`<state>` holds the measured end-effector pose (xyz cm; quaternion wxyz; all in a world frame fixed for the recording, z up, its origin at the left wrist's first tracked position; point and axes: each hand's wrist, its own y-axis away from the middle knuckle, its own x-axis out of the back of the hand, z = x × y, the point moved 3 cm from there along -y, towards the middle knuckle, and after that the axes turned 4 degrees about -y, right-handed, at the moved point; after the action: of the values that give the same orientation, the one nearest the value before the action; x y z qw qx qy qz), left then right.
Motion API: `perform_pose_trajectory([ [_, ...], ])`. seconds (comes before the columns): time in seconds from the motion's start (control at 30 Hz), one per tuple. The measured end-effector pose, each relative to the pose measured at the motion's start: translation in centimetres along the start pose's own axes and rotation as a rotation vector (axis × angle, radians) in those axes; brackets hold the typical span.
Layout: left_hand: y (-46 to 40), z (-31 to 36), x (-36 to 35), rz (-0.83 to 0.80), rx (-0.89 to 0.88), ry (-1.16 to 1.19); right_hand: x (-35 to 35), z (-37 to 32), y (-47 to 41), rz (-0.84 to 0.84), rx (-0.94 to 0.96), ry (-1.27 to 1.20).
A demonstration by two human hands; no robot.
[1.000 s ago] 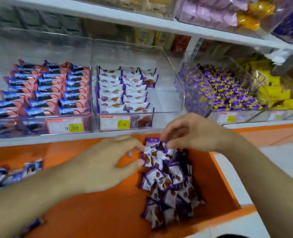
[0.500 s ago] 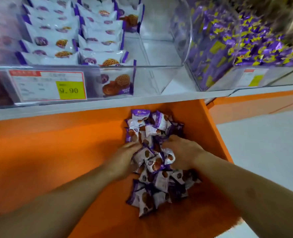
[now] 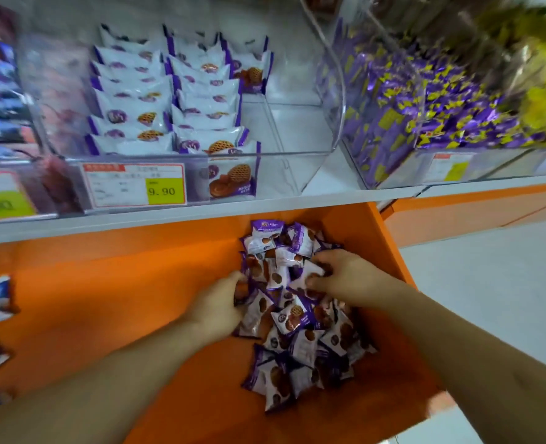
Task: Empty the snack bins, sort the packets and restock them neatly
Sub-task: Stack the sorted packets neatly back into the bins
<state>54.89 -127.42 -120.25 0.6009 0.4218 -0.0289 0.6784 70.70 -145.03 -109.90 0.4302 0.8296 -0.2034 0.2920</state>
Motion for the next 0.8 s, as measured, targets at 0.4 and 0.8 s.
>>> perform_pose_trajectory([
  [0.4, 20.1, 5.0, 19.4, 0.113, -0.120, 0.508, 4.8, -18.4, 14.5, -0.090, 0.441, -0.557],
  [0.8, 28.5, 8.1, 28.9, 0.311, -0.217, 1.165, 2.1, -28.6, 18.8, 0.206, 0.614, -0.687],
])
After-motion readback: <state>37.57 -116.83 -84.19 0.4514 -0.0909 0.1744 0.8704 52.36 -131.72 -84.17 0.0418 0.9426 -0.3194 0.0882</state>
